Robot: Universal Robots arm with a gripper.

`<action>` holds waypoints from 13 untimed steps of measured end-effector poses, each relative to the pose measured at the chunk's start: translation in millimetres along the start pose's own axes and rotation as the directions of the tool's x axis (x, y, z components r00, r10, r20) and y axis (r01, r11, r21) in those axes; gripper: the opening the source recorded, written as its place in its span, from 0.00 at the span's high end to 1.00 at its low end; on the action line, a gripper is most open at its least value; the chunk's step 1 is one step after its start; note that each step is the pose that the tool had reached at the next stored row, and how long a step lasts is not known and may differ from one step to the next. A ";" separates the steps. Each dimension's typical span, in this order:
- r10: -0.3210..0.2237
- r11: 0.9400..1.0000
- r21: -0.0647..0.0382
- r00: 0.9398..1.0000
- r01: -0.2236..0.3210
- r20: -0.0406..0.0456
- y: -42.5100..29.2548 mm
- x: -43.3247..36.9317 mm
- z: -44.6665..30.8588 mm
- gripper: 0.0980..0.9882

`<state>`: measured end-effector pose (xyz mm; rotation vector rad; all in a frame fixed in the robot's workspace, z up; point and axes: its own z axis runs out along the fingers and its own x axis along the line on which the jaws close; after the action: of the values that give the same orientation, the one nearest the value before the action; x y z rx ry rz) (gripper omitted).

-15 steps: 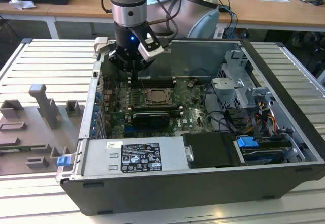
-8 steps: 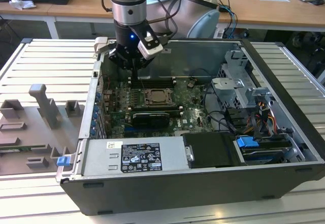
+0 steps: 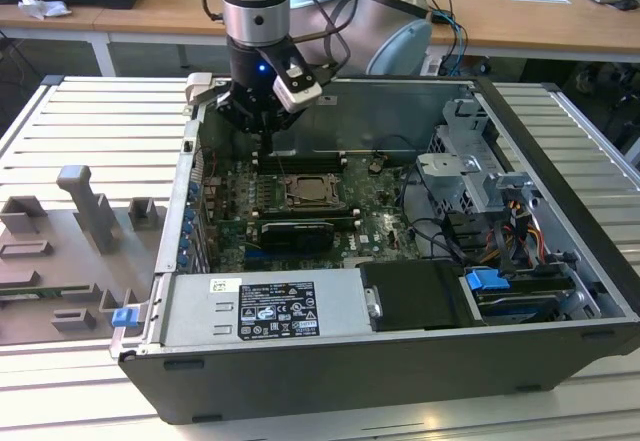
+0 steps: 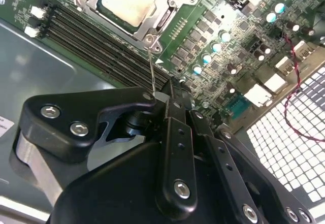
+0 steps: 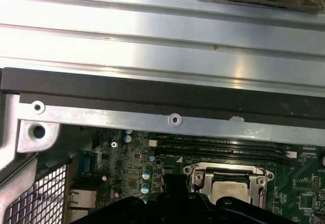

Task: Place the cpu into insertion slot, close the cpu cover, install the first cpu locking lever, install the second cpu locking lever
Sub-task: 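Install the first cpu locking lever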

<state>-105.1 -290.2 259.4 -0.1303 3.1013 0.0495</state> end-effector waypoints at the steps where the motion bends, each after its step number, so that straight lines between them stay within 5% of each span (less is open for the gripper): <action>1: 0.000 1.000 0.000 1.000 0.000 0.000 -0.1 -1.2 0.1 0.99; 13: 0.000 1.000 0.000 1.000 0.000 0.000 -0.7 -8.5 0.6 0.99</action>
<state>-96.6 -290.2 259.0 -0.1304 3.1012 0.0493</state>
